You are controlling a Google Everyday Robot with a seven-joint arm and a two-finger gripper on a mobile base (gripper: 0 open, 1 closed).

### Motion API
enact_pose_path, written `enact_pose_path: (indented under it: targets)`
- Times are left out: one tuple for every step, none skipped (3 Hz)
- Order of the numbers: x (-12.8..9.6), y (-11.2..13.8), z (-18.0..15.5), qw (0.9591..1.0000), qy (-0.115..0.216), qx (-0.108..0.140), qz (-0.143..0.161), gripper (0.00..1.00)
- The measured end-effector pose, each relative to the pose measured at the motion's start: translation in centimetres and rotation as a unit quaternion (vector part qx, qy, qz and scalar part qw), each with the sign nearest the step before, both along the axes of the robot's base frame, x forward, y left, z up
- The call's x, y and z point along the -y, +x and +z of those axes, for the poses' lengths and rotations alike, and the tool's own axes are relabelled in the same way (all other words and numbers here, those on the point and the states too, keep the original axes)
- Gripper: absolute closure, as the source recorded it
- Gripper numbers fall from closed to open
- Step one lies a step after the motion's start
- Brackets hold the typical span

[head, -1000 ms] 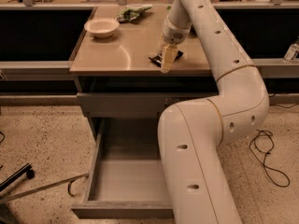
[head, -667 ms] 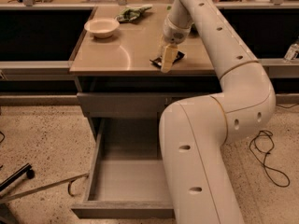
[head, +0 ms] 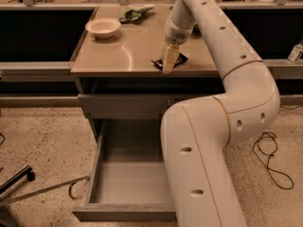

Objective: Place rxbar chocolate into middle drawer

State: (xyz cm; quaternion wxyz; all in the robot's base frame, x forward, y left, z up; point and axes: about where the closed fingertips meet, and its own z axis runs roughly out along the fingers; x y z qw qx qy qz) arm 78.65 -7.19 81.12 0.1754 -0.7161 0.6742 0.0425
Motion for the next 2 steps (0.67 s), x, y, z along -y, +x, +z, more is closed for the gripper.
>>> enact_pose_path:
  targets:
    - [0.1, -0.3, 0.1, 1.0000, 0.000, 0.000, 0.000, 1.00]
    - [-0.8, -1.6, 0.9, 0.9994, 0.033, 0.000, 0.014, 1.00]
